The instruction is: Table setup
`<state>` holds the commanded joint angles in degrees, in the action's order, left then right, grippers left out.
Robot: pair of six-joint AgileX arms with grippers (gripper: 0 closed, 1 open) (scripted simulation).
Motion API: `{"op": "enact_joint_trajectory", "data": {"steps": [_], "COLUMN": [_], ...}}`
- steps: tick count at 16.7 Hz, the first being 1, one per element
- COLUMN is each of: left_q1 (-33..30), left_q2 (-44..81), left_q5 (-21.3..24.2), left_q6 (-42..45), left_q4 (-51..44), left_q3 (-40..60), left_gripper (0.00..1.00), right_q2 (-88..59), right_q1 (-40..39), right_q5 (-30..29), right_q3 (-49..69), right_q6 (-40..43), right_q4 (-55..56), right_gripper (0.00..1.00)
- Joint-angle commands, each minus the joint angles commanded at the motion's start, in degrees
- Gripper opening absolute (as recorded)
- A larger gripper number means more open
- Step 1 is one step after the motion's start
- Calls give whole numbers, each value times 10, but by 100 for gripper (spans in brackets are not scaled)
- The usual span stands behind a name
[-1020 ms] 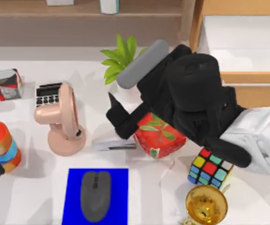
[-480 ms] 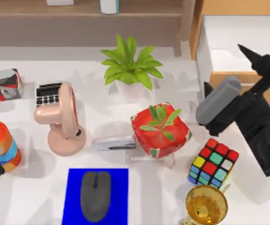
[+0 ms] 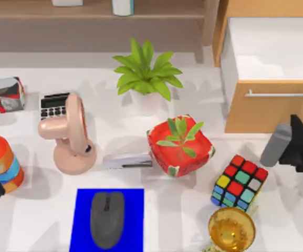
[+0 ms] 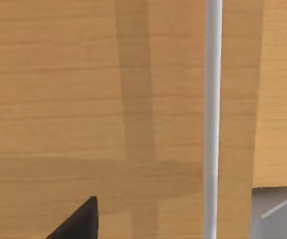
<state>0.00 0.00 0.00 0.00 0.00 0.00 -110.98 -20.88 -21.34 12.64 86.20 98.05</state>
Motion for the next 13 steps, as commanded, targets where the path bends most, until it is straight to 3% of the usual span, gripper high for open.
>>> {"op": "enact_joint_trajectory", "data": {"steps": [13], "left_q1": [0], "left_q2": [0], "left_q5": [0], "left_q6": [0], "left_q4": [0], "left_q3": [0], "left_gripper": [100], "right_q2": [-27], "right_q1": [28], "right_q5": [14], "right_q3": [36], "right_q6": [29], "right_q4": [-8], "right_gripper": [100]}}
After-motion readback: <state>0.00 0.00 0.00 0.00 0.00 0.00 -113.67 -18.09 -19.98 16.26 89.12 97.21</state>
